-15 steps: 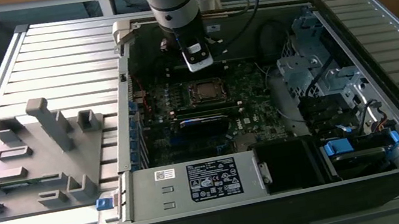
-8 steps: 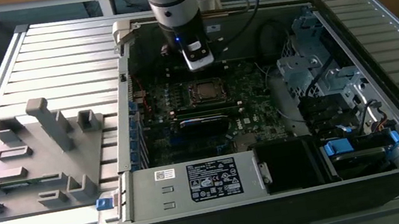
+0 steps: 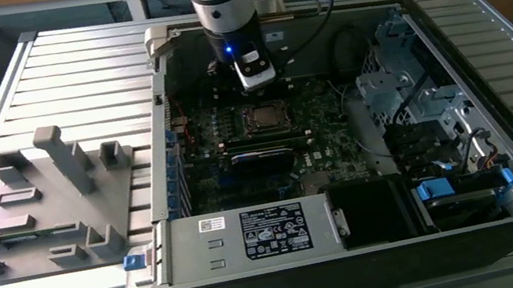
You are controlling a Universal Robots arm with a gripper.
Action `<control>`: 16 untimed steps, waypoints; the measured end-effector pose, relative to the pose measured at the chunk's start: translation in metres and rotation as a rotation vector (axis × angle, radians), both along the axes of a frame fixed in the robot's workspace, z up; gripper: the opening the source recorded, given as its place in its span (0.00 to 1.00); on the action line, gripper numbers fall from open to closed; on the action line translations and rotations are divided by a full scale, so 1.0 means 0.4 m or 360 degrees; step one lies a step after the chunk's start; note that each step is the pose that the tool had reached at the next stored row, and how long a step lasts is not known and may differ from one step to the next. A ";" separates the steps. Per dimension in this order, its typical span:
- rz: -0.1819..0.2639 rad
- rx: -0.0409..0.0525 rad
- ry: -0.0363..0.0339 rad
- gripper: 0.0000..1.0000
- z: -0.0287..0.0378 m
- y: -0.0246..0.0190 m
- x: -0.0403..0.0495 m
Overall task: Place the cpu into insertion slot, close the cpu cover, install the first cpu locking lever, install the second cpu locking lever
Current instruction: 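Install the first cpu locking lever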
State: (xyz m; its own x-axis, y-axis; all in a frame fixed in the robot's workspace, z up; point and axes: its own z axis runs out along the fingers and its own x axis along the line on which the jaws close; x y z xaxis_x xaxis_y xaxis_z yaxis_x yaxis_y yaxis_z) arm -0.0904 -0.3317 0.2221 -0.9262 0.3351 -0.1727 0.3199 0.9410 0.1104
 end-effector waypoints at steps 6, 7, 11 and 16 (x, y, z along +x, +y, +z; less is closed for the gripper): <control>0.0000 0.0003 0.0126 0.10 -0.002 0.000 0.003; 0.0000 0.0003 0.0147 0.10 -0.002 0.000 0.004; 0.0000 0.0002 0.0152 0.10 -0.002 0.000 0.004; 0.0000 0.0003 0.0153 0.10 0.005 0.000 0.005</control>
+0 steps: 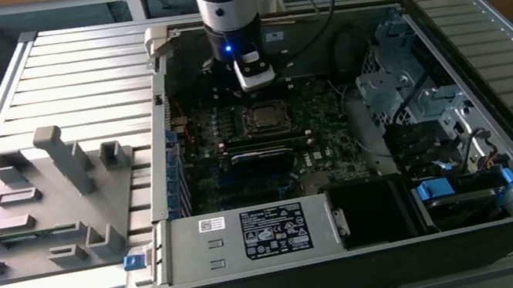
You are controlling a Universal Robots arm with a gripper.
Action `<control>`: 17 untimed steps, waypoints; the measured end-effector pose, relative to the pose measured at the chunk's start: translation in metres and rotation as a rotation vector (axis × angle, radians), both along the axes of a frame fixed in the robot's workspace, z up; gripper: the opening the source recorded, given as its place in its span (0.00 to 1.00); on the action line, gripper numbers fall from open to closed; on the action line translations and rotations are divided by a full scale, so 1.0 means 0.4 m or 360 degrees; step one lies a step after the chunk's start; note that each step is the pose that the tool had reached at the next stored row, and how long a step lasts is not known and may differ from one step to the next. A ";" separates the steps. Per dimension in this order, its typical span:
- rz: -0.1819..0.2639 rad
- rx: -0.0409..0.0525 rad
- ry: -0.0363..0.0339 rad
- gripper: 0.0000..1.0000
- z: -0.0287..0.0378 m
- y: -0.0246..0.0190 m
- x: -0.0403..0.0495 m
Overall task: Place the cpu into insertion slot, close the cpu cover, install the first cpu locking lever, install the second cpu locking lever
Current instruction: 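Install the first cpu locking lever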
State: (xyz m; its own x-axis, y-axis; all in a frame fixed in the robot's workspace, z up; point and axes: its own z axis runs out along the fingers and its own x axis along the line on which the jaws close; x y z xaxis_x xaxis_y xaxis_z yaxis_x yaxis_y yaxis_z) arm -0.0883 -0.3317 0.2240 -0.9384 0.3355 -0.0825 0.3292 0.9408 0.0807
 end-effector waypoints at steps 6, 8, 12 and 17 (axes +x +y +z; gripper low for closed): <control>0.0000 0.0000 0.0001 0.10 0.026 0.000 0.000; 0.0000 0.0000 0.0004 0.10 0.026 0.000 0.004; 0.0000 0.0000 0.0016 0.10 0.027 0.000 0.027; 0.0000 0.0000 0.0035 0.10 0.026 0.000 0.069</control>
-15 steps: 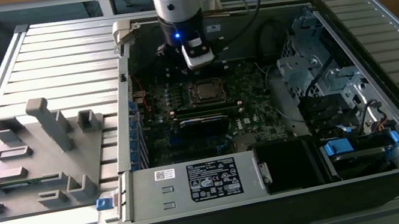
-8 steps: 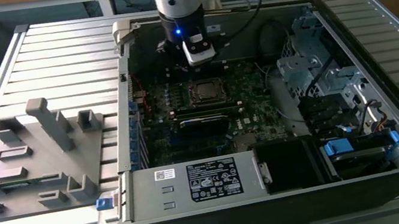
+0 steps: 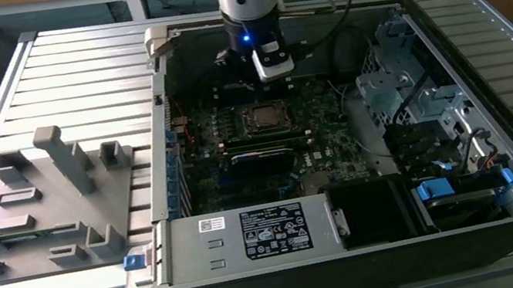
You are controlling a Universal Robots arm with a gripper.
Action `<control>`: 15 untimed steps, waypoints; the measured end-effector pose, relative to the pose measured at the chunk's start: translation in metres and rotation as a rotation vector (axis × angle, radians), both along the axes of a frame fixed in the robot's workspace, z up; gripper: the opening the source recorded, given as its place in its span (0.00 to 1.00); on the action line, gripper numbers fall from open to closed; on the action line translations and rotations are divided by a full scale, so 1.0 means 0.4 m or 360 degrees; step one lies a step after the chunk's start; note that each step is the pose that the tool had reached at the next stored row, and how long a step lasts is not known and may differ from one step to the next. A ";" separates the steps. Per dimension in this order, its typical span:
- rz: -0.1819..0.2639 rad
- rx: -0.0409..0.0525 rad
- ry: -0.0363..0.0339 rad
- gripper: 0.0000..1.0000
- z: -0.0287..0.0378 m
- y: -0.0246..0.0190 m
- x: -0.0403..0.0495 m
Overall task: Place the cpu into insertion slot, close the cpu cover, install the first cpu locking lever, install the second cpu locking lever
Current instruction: 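Install the first cpu locking lever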
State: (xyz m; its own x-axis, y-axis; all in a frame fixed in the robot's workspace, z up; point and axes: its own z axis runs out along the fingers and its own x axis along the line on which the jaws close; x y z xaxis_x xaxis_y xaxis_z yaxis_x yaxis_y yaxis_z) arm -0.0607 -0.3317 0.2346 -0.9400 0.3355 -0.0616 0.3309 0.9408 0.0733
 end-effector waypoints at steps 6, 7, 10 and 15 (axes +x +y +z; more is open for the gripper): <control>0.0036 0.0000 0.0008 0.10 -0.002 0.000 0.028; 0.0057 0.0000 0.0008 0.10 -0.002 0.000 0.028; 0.0129 -0.0002 0.0008 0.10 -0.004 0.000 0.028; 0.0174 -0.0103 0.0031 0.10 -0.005 0.000 0.028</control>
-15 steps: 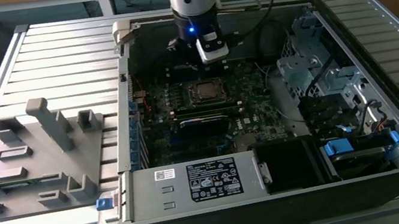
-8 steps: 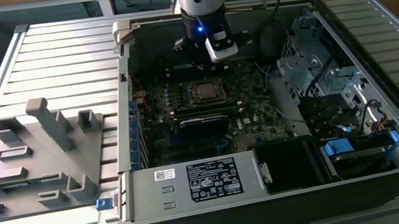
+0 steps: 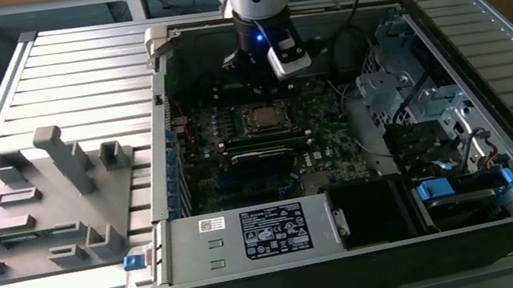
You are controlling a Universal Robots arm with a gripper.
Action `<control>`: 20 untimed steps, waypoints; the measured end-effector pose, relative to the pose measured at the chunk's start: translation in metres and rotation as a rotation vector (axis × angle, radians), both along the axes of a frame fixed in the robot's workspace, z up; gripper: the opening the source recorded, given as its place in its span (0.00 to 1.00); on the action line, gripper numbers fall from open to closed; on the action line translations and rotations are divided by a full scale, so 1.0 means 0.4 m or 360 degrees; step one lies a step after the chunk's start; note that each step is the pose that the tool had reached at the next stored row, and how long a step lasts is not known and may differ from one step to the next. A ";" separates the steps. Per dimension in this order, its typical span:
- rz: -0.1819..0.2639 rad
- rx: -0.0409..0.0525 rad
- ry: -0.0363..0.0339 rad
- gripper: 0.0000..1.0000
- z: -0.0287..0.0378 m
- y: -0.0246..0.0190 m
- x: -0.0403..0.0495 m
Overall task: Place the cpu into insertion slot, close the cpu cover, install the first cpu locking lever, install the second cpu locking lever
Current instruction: 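Install the first cpu locking lever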
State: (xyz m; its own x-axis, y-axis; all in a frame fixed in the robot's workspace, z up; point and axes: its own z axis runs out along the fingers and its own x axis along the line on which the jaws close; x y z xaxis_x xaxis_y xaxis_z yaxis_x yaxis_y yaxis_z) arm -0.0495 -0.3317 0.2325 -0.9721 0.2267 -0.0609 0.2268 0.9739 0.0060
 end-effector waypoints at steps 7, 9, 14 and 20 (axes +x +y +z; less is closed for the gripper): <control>0.0075 -0.0015 0.0006 0.10 -0.001 0.000 0.003; 0.0117 -0.0015 0.0006 0.10 -0.001 0.000 0.003; 0.0192 -0.0013 0.0006 0.10 -0.002 0.000 0.003; 0.0193 0.0026 0.0004 0.10 0.000 0.000 0.003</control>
State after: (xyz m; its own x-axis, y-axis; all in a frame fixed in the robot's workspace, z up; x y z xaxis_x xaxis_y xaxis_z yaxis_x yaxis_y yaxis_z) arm -0.0482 -0.3318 0.2326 -0.9925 0.1087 -0.0558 0.1076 0.9939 0.0219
